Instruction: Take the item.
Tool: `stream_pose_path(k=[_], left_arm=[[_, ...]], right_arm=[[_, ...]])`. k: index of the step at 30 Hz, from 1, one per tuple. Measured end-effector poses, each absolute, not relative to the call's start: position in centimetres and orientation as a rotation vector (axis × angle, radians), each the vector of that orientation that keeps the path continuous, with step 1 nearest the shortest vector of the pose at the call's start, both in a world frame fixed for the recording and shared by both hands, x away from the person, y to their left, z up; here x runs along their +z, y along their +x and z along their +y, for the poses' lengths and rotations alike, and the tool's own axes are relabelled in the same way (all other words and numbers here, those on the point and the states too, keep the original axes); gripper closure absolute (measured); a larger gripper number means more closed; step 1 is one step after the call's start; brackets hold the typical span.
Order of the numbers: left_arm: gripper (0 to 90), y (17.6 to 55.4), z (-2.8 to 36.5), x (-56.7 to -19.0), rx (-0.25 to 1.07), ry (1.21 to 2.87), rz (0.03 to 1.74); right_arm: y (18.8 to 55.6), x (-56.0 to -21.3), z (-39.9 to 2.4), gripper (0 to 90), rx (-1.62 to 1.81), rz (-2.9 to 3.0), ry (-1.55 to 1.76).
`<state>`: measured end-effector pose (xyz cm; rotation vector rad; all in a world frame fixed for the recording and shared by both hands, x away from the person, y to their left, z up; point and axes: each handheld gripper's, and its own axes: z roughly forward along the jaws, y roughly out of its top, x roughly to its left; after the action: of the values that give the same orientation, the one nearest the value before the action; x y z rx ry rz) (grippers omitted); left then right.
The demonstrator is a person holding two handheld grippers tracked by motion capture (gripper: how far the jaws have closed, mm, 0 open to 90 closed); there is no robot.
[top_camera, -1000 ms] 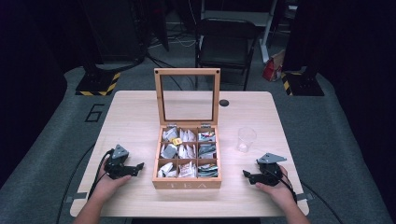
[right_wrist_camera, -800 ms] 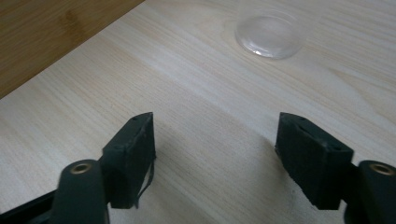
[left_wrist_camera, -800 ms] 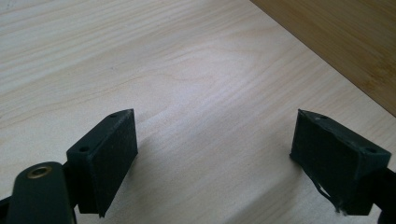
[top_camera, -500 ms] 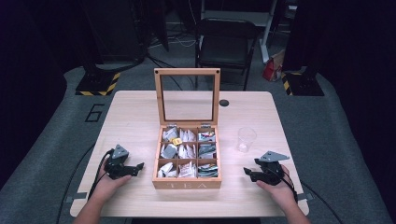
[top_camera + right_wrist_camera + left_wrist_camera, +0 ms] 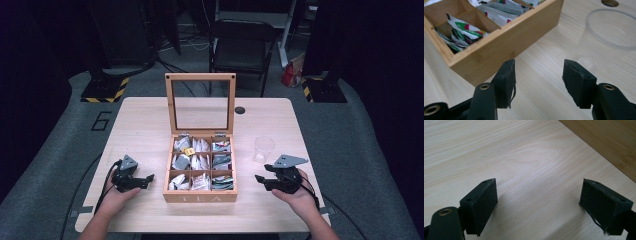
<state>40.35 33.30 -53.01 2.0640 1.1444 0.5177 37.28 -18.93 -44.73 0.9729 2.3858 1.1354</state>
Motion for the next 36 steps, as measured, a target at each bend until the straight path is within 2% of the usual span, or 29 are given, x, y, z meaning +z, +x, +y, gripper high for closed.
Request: stream_pose_path(k=[13,19,36], left_arm=[[14.0,40.3,33.3,-53.0,0.519,2.064,1.145],[14.0,40.3,33.3,-53.0,0.518,2.063,1.145],[14.0,40.3,33.3,-53.0,0.519,2.063,1.145]], right_arm=[[37.7,-42.0,-16.7,45.1,1.217,2.410,0.891],[38.5,-41.8,-14.9,48.5,1.262,2.448,0.829],[40.8,-41.5,-9.7,49.0,1.308,2.508,0.729]])
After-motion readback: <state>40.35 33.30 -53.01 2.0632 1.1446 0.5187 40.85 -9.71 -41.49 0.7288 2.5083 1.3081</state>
